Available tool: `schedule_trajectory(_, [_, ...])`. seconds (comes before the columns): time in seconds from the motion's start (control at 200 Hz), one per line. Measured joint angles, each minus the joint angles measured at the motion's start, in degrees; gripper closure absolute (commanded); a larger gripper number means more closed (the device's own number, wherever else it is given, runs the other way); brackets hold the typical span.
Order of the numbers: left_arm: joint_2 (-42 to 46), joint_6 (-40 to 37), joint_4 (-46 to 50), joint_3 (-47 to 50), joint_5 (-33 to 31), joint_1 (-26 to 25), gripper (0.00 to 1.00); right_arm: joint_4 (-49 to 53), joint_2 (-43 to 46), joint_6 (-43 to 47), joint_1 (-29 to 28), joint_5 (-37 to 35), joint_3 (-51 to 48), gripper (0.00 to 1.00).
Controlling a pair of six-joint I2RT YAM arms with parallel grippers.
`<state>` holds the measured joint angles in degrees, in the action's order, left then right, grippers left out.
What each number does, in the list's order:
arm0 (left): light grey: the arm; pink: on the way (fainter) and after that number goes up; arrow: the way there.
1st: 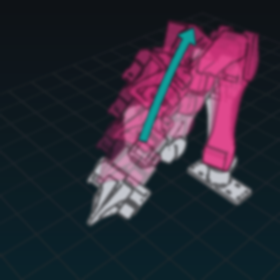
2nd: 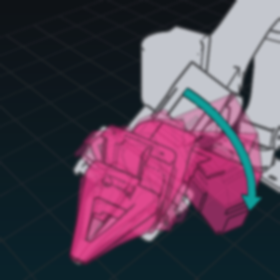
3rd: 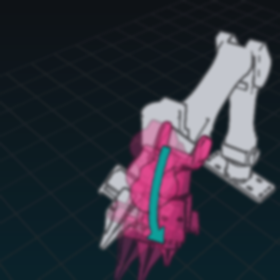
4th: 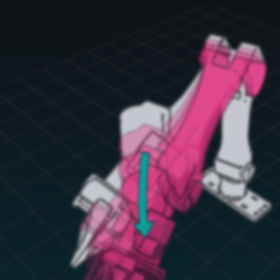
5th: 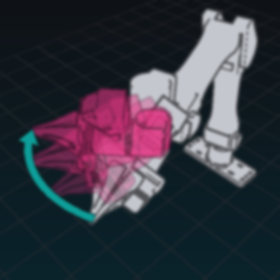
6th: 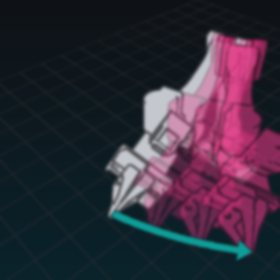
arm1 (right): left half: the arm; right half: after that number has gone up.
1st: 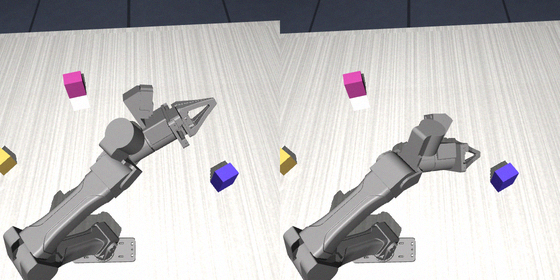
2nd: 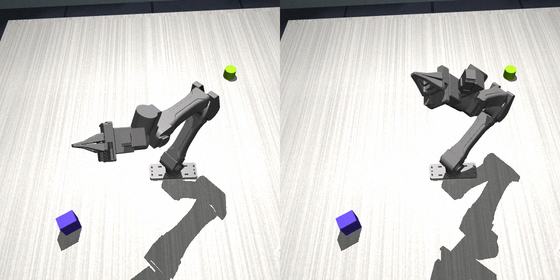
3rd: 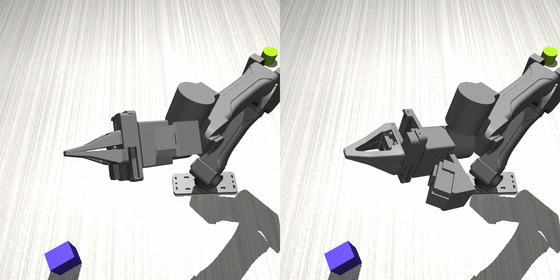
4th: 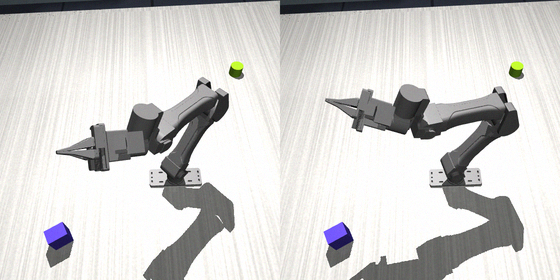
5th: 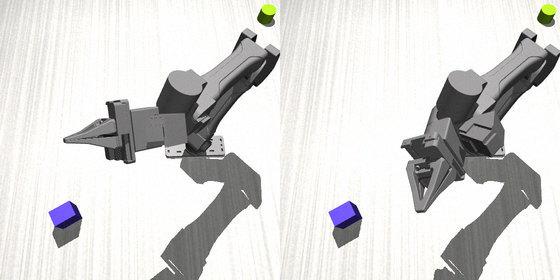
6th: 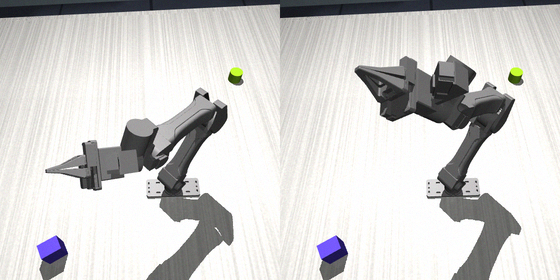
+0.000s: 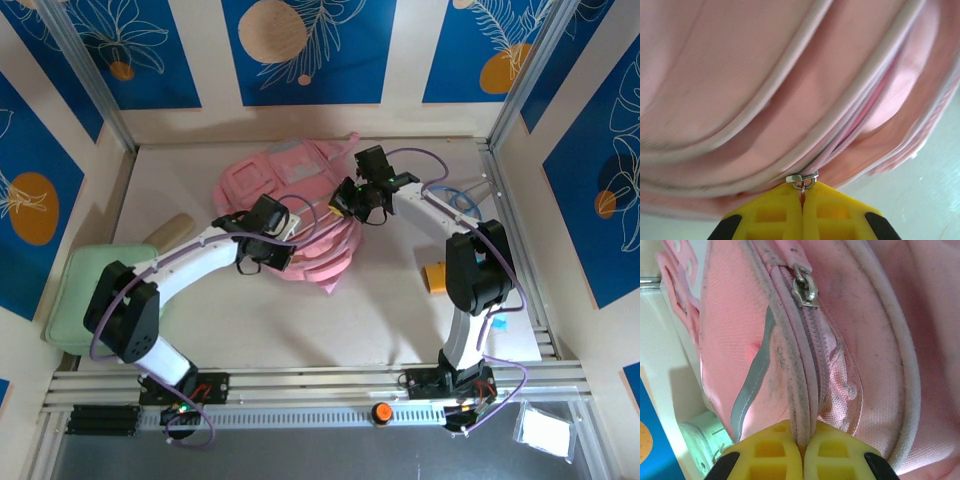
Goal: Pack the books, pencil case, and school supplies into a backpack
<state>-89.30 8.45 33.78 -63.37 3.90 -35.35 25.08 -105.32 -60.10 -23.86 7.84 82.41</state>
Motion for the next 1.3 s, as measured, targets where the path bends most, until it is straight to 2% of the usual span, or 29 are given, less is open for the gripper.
schedule_trajectory(0.21, [-0.9,-3.8,5.6,-1.5,-3.2,2.7,1.0,1.1,0.0,1.4,0.5,-0.4,0.1,1.0])
schedule_trajectory(0.365, [-2.0,-6.1,5.8,-1.7,-4.6,6.7,1.0,1.1,0.0,1.9,0.5,-0.5,0.1,1.0])
schedule_trajectory(0.585, [-7.6,-6.6,3.5,-5.5,-1.4,15.7,1.0,0.7,0.0,2.9,0.7,-0.5,0.1,1.0])
schedule_trajectory(0.73, [-12.4,-6.9,3.1,-10.5,0.0,18.6,0.98,-1.1,0.0,3.2,0.8,-0.5,0.1,1.0])
schedule_trajectory(0.885, [-15.9,-7.3,2.5,-14.6,-0.5,19.6,0.85,-2.7,0.2,3.8,1.2,-0.5,0.0,1.0])
schedule_trajectory(1.13, [-16.1,-6.8,0.3,-14.9,-6.4,20.9,0.46,-3.5,3.0,6.3,2.7,-1.0,-2.6,0.96])
schedule_trajectory(1.23, [-14.0,-5.4,-1.7,-12.6,-7.6,22.6,0.33,-3.1,3.3,7.3,3.3,-1.0,-3.3,0.92])
schedule_trajectory(1.3, [-11.9,-3.9,-3.3,-10.4,-7.8,24.2,0.24,-3.0,3.4,7.8,3.4,-1.0,-3.5,0.85])
